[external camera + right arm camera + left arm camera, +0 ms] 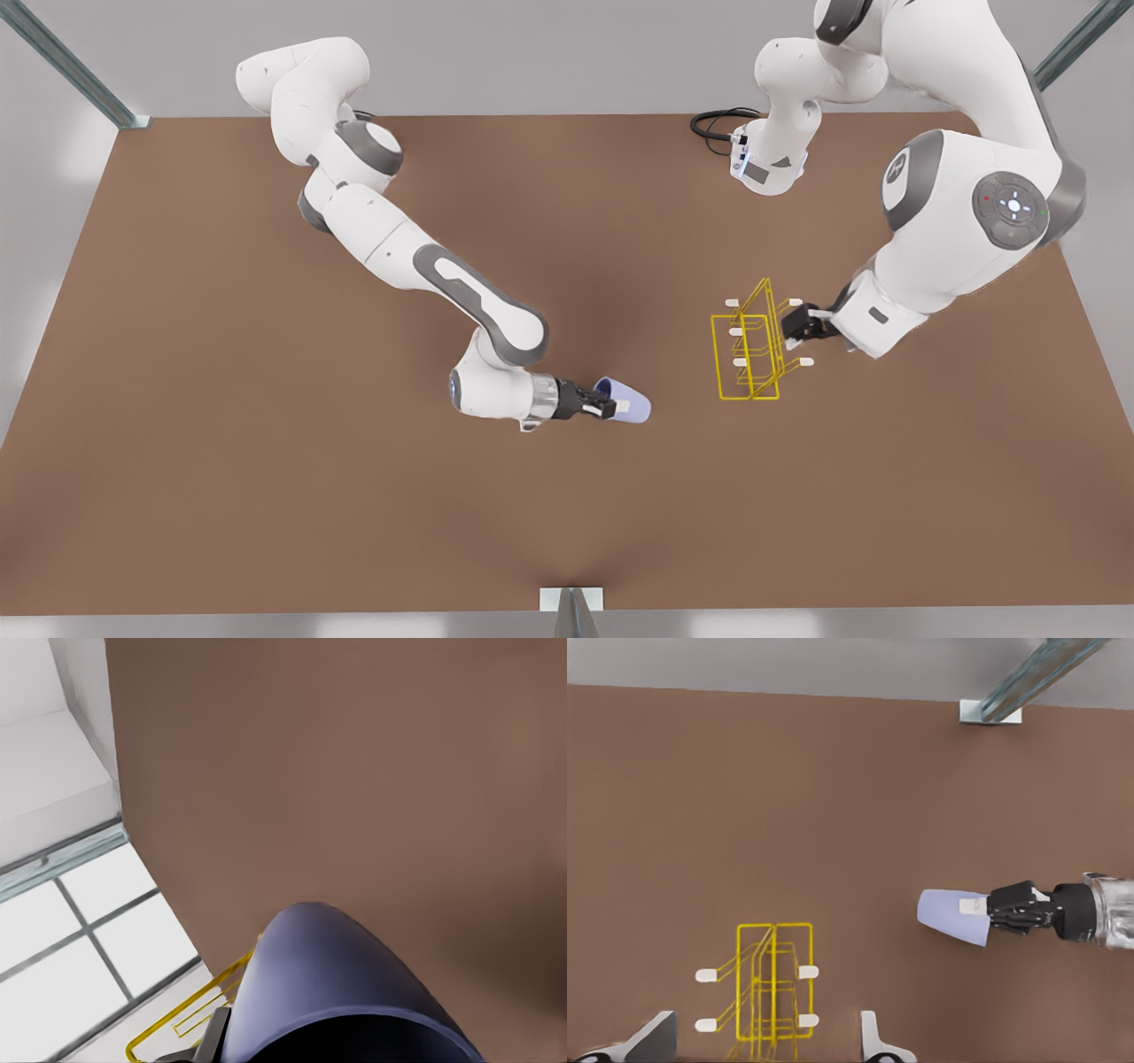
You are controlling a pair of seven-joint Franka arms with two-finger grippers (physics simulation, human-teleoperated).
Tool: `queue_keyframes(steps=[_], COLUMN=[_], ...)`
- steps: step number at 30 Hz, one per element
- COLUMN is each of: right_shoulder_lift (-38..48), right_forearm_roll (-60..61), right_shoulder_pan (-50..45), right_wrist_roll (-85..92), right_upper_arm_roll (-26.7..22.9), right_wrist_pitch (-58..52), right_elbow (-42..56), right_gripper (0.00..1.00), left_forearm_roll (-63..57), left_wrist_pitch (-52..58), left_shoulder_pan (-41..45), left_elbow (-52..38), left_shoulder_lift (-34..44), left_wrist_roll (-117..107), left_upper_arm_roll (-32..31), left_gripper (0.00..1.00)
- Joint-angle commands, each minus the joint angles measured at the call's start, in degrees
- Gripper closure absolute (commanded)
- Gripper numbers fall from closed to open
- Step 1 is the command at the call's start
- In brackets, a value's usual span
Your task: Place the cup on the cup holder
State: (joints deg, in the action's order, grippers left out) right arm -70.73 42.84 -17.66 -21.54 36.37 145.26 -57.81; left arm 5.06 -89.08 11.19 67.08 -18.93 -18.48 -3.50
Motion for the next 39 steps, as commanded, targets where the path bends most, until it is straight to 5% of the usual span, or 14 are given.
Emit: queue_keyframes(steps=[1, 5, 6, 12, 15, 23, 27, 31, 39], right_shoulder_lift=[0.24, 0.42, 1.29, 4.55, 9.03, 25.19, 33.99, 44.27, 44.45], right_forearm_roll=[-0.13, -1.18, -3.63, -6.89, -7.51, -47.67, -55.32, -55.67, -57.17], right_shoulder_pan=[0.78, 0.25, -1.68, -0.89, -0.71, 12.55, 18.53, 25.74, 26.88], right_wrist_roll=[3.70, 2.82, -0.95, -6.76, -5.97, -6.41, 6.33, 20.48, 21.01], right_upper_arm_roll=[-1.03, -4.91, -6.31, -8.86, -16.24, -16.77, -16.77, -16.77, -16.59], right_wrist_pitch=[-3.23, -5.95, -4.55, -6.39, -21.41, -48.58, -56.84, -62.64, -64.84], right_elbow=[-1.08, -1.08, -1.08, -4.24, -4.42, -4.16, -3.89, -4.16, -3.98], right_gripper=[0.79, 0.74, 0.00, 0.00, 0.00, 0.00, 0.00, 0.00, 0.00], left_forearm_roll=[0.83, -1.28, -1.19, -4.70, -8.14, -8.14, -8.05, -5.76, -3.92], left_wrist_pitch=[0.66, -0.30, -0.48, -9.09, -9.36, -14.63, -17.26, -19.37, -22.62], left_shoulder_pan=[1.38, 4.19, 4.10, 8.50, 9.55, 11.31, 13.51, 11.84, 10.52], left_elbow=[-0.72, -2.47, -4.76, -4.85, -4.59, -4.59, -3.71, -3.53, -0.99], left_shoulder_lift=[-0.41, -5.59, -7.88, -14.03, -15.44, -18.43, -21.76, -24.23, -25.55], left_wrist_roll=[-92.86, -104.48, -104.04, -114.66, -117.92, -132.77, -133.04, -138.14, -146.58], left_upper_arm_roll=[-0.63, -3.61, -5.64, -5.91, -5.73, -5.73, -5.82, -5.73, -5.91], left_gripper=[0.00, 0.00, 0.00, 0.00, 0.00, 0.00, 0.00, 0.00, 0.00])
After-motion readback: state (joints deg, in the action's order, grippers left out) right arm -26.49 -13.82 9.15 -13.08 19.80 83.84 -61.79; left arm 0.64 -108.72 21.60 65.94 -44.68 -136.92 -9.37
